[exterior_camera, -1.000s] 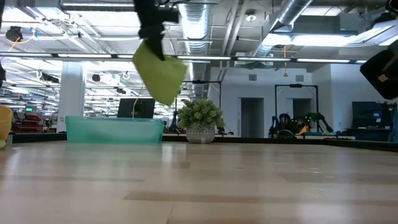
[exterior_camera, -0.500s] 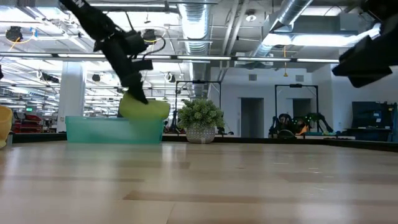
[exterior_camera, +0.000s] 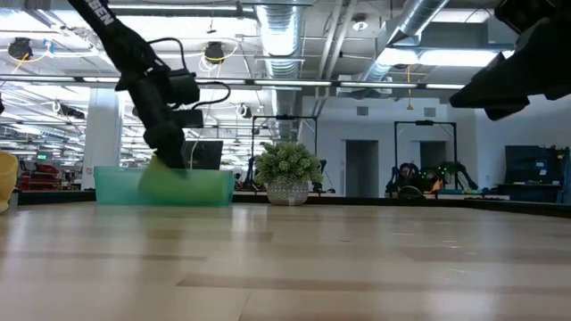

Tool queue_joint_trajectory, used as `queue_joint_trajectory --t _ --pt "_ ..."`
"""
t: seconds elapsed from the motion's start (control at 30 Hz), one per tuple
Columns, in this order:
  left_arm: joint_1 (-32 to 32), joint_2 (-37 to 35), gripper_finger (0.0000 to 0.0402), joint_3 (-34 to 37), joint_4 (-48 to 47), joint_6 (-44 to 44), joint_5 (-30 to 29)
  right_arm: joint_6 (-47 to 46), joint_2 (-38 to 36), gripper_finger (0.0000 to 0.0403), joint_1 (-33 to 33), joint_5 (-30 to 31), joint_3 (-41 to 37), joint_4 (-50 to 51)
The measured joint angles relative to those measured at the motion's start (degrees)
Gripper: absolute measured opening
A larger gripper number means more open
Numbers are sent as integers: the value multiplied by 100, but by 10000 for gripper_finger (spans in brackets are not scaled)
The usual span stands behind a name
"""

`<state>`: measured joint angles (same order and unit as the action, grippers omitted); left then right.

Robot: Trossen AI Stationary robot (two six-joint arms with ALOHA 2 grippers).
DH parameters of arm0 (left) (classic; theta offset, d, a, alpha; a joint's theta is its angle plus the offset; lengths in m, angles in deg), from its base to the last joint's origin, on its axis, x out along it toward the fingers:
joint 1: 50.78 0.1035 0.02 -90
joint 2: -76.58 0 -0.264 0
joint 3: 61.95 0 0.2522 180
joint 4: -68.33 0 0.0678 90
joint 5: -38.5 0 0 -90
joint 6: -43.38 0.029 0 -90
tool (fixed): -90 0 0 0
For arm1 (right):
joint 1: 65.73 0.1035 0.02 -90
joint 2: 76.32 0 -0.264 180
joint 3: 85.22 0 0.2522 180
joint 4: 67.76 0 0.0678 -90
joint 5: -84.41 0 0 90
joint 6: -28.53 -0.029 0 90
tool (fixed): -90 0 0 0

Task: Fold microfiber towels
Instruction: Put the folded light green microfiber cloth into the blue bin

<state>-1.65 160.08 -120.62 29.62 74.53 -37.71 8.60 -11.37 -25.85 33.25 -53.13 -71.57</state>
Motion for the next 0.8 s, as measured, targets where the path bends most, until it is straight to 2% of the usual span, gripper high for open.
queue_joint_trajectory --t 0.2,0.33,0.5,0.57,0.63,0.7,0.8 --pt "80 0 32 425 817 -341 -74 -131 0 111 22 -2 0 -8" --pt "84 0 80 434 888 -558 -15 -258 0 111 22 -2 0 -6" --pt "84 0 150 -121 270 -875 -175 -363 0 111 21 -130 0 -7" --pt "81 0 165 -370 113 -1115 -593 -374 0 111 22 -155 0 -6" --pt "88 -6 170 -518 138 -1233 -729 -406 0 111 22 -155 0 -6" --pt "91 -8 168 -528 243 -1318 -536 -408 0 111 21 -157 0 -6" --pt "49 -4 155 -524 306 -1532 72 -408 0 111 22 -160 0 -4"
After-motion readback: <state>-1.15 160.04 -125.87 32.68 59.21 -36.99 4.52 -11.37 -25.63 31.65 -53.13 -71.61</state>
